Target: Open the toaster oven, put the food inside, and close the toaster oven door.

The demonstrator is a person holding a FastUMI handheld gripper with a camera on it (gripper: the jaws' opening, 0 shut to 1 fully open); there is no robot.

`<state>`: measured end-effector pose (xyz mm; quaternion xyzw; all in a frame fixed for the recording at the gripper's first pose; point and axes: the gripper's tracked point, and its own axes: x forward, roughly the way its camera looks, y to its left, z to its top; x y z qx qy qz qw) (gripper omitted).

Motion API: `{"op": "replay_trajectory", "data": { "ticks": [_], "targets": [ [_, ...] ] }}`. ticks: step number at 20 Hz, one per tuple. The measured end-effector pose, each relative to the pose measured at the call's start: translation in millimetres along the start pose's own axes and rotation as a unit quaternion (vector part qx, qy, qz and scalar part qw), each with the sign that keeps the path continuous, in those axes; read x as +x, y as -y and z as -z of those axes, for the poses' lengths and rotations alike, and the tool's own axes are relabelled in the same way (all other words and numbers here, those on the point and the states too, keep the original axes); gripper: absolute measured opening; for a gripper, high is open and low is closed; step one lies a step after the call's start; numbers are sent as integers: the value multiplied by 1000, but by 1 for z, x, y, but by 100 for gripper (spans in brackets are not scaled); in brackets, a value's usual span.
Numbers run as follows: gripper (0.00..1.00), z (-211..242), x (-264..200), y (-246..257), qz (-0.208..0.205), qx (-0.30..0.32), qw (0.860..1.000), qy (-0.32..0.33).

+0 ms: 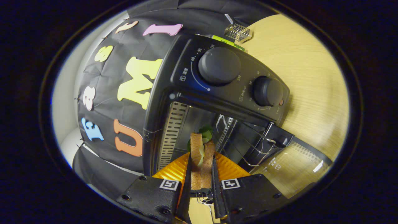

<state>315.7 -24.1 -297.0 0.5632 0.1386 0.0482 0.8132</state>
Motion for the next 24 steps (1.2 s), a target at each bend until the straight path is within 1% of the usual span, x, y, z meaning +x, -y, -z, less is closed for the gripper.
{"op": "replay_trajectory", "data": {
  "ticks": [2, 3, 6, 8, 9, 10, 12, 14, 15, 17, 20, 22, 24],
  "targets": [
    [37, 0, 3, 4, 3, -20, 1000, -2],
    [38, 0, 4, 7, 11, -24, 1000, -5],
    [40, -2, 4, 4, 11, -27, 1000, -1],
    [44, -1, 2, 9, 38, -57, 998, 1],
    [53, 0, -1, 5, 40, -72, 997, 1],
    [62, -3, -4, 5, 53, -87, 995, 3],
    [80, 0, -8, -1, 56, -92, 994, 5],
    [92, 3, -15, 3, 71, -95, 993, 3],
    [95, 5, -18, 3, 80, -99, 992, -2],
    [96, 8, -27, 1, 86, -101, 991, -10],
    [99, 9, -39, -6, 76, -89, 993, -22],
    [99, 8, -52, -9, 79, -102, 991, -23],
    [99, 7, -64, -7, 93, -123, 988, -25]
  ]
}}
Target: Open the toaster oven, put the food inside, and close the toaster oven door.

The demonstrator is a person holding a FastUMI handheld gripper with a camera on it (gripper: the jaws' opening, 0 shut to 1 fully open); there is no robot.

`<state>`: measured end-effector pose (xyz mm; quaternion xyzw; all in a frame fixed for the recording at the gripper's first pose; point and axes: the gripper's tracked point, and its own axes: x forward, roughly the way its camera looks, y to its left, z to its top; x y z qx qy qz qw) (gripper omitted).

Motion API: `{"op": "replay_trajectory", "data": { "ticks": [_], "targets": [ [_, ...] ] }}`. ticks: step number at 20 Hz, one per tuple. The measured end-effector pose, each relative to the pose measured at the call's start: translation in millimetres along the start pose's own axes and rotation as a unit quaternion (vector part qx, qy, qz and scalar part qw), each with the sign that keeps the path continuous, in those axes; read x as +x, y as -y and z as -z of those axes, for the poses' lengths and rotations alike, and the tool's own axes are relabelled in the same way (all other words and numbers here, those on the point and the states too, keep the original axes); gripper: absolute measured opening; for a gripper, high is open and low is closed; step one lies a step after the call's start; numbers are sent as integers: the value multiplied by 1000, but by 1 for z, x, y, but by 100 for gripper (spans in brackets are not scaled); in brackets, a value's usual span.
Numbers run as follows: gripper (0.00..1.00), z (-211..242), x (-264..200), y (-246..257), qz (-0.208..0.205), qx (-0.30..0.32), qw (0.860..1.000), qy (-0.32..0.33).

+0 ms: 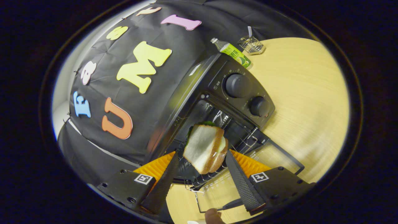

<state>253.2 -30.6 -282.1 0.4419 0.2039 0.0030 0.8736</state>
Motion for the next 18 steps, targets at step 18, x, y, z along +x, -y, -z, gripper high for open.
{"op": "replay_trajectory", "data": {
  "ticks": [18],
  "targets": [
    [100, 103, -94, 66, 132, -389, 911, -46]
  ]
}}
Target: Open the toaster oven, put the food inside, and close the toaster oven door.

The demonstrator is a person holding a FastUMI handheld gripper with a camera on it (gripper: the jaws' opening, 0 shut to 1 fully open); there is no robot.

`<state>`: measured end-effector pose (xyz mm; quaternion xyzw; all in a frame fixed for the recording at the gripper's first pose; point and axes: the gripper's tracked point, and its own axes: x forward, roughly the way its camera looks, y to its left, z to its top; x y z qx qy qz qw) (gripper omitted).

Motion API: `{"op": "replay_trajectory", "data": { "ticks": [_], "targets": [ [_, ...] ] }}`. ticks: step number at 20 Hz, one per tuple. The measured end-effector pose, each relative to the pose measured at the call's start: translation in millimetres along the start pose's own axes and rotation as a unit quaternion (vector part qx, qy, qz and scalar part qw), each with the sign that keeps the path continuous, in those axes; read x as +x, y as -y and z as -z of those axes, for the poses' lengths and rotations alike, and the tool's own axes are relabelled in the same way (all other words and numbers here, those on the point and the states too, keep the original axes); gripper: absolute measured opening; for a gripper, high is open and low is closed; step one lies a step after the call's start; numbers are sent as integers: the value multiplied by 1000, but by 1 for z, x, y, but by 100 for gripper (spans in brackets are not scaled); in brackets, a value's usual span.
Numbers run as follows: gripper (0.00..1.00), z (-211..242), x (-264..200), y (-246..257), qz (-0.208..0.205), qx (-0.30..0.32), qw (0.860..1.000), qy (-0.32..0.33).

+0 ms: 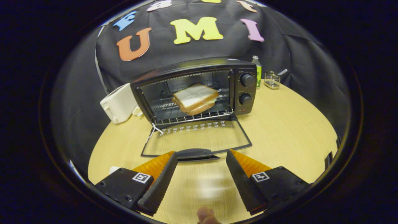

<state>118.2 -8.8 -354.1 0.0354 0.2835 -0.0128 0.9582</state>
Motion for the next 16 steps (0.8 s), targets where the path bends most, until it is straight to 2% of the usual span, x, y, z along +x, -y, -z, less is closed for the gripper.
{"op": "replay_trajectory", "data": {
  "ticks": [5, 8, 10, 16],
  "targets": [
    [100, 36, 19, -13, -1, -25, 1000, -8],
    [100, 45, 34, -14, -3, -6, 1000, -12],
    [100, 44, 43, -8, 10, 9, 1000, -10],
    [100, 33, 48, -9, 13, -3, 1000, 2]
  ]
}}
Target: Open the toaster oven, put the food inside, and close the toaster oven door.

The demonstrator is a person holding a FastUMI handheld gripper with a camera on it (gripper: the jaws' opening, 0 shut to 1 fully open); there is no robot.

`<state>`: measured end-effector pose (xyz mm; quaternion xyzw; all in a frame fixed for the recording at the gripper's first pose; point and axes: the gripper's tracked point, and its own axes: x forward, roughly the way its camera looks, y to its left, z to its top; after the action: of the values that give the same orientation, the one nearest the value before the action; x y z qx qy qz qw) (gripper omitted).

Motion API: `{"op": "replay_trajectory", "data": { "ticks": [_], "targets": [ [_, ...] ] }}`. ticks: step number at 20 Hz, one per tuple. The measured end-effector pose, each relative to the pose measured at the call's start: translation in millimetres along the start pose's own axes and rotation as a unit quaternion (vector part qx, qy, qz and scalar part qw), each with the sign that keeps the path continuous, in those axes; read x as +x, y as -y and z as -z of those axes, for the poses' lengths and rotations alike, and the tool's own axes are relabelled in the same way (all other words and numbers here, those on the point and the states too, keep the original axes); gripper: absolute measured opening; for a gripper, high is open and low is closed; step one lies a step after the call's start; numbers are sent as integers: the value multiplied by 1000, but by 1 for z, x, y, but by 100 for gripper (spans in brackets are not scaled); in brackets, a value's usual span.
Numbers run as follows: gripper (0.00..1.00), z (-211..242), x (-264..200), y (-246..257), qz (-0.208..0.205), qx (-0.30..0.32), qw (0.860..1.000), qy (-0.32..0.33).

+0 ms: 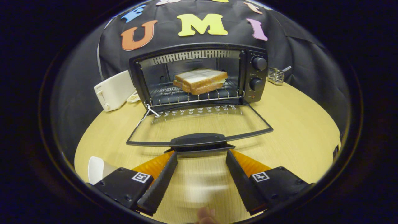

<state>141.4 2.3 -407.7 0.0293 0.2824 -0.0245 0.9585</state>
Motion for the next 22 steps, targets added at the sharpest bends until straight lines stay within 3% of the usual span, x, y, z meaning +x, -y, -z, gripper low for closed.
{"op": "replay_trajectory", "data": {
  "ticks": [3, 9, 18, 22],
  "targets": [
    [100, -9, -3, -1, -2, 10, 1000, 14],
    [100, -24, -13, -2, 11, -37, 998, 44],
    [100, -28, -14, -3, 4, -16, 998, 55],
    [100, -45, -32, -5, -3, -9, 995, 98]
  ]
}}
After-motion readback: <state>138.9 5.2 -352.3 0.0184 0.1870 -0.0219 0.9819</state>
